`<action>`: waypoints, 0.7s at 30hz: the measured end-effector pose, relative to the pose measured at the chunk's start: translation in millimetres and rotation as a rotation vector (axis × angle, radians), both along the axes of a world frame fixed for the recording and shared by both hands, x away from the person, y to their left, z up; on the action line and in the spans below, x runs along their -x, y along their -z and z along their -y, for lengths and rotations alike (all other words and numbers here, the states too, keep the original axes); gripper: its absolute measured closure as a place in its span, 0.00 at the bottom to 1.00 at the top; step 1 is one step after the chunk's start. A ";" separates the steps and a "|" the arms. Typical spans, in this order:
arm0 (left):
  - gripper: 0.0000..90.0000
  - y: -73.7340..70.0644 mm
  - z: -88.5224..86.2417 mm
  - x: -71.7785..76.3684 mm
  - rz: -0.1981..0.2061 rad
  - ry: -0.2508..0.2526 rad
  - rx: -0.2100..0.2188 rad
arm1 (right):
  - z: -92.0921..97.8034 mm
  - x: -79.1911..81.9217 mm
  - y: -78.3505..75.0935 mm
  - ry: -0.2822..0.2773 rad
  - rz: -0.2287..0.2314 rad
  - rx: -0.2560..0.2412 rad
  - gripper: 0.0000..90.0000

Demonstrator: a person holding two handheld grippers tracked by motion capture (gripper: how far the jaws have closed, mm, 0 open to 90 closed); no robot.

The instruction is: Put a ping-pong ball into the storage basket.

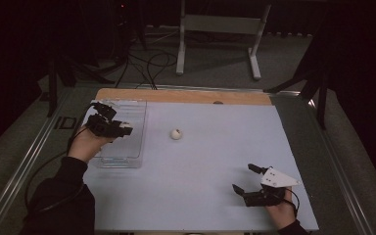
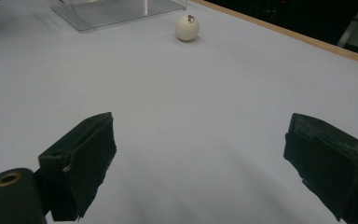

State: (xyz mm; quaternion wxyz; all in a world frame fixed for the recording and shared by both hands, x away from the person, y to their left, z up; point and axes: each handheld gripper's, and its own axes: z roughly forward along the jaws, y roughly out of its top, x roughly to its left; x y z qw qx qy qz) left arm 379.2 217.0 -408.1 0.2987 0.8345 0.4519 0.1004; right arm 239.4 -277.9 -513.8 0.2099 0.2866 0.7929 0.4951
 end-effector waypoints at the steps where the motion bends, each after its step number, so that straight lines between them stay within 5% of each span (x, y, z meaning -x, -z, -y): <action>1: 0.58 2.6 0.8 -0.1 -0.003 0.001 -0.001 | 0.0 0.0 0.0 -0.001 0.000 -0.001 0.10; 21: 0.58 41.8 12.2 -4.0 -0.090 0.031 -0.042 | 0.2 -0.4 0.8 -0.003 -0.006 -0.001 0.10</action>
